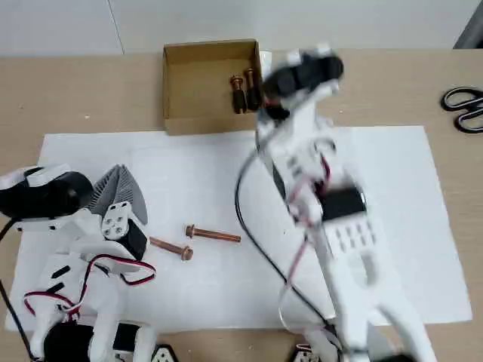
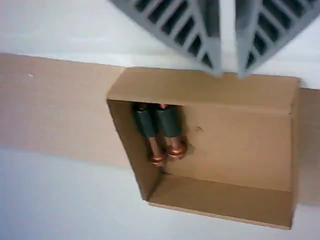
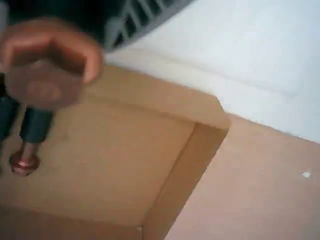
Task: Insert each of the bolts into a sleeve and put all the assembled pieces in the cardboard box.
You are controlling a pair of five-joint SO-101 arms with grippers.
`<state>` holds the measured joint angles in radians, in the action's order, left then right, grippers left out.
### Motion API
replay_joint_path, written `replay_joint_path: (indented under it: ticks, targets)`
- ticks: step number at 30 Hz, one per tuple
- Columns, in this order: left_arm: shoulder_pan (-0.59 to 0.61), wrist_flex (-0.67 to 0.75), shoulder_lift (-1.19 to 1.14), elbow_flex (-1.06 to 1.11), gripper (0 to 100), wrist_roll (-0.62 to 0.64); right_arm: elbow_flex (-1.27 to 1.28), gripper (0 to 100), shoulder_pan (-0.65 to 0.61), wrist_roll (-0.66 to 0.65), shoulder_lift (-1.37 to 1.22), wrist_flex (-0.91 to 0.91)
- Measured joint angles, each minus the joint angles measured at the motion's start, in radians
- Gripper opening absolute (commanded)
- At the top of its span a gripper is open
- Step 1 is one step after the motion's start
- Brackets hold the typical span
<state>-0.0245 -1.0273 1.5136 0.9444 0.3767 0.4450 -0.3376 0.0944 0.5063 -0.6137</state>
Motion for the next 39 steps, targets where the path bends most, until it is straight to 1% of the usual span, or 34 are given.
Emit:
replay_joint_path:
  ticks: [5,10,17,22,25,29,39]
  targets:
    - [0.02,0.0,0.0,0.0,1,0.0,-0.313,0.2,0.005,0.008,-0.307,-0.029]
    - [0.023,-0.043,0.0,0.0,1,0.0,-0.58,0.2,0.0,0.011,-0.586,-0.035]
    - [0.023,-0.055,0.0,0.0,1,0.0,-0.933,0.2,0.002,0.011,-0.971,-0.035]
    - [0.023,-0.089,0.0,0.0,1,0.002,-1.137,0.2,0.002,0.011,-1.203,-0.035]
    - [0.023,-0.103,0.0,0.0,1,0.003,-1.229,0.2,-0.005,0.011,-1.312,-0.035]
    - [0.023,-0.103,0.0,0.0,1,0.003,-1.304,0.3,-0.029,0.011,-1.393,-0.035]
    - [0.023,-0.103,0.0,0.0,1,0.003,-1.323,0.5,-0.035,0.011,-1.447,-0.035]
